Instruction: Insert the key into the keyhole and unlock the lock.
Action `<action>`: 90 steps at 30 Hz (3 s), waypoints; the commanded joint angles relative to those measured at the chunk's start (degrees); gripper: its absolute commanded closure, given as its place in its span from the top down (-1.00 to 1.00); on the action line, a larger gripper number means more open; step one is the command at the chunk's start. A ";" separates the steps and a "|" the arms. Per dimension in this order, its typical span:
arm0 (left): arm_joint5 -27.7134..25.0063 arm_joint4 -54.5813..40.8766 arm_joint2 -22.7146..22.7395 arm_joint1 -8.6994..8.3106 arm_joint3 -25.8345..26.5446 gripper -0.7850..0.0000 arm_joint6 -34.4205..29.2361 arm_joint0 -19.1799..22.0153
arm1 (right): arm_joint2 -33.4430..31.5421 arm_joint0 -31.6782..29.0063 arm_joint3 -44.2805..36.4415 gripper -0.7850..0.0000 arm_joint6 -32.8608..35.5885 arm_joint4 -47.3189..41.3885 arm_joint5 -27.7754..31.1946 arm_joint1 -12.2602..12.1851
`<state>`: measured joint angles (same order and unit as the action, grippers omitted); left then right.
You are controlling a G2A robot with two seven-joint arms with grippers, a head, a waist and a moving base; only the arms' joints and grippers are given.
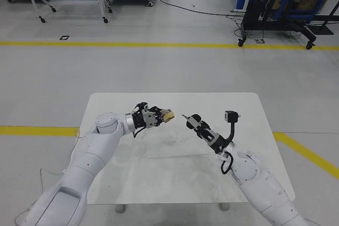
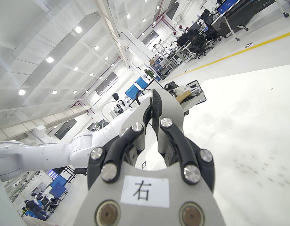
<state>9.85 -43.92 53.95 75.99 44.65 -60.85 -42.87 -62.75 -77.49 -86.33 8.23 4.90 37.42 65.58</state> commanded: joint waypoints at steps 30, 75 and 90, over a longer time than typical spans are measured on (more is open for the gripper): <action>-0.99 12.44 2.78 -1.66 11.80 -1.00 15.68 -5.80 | 7.10 -3.80 -7.64 -1.00 -1.72 -24.55 -30.03 3.45; -0.56 14.85 3.44 -1.12 11.53 -1.00 16.05 -5.80 | 6.28 -1.92 -3.78 -1.00 -2.14 -26.86 -31.16 6.78; -1.44 14.07 4.49 -1.19 14.04 -1.00 18.68 -7.70 | 6.56 -3.18 -5.62 -1.00 -10.94 -23.60 -29.84 7.37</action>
<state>8.56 -29.86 58.20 74.86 58.25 -42.46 -50.25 -56.37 -80.26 -91.51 1.36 -19.31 7.18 72.73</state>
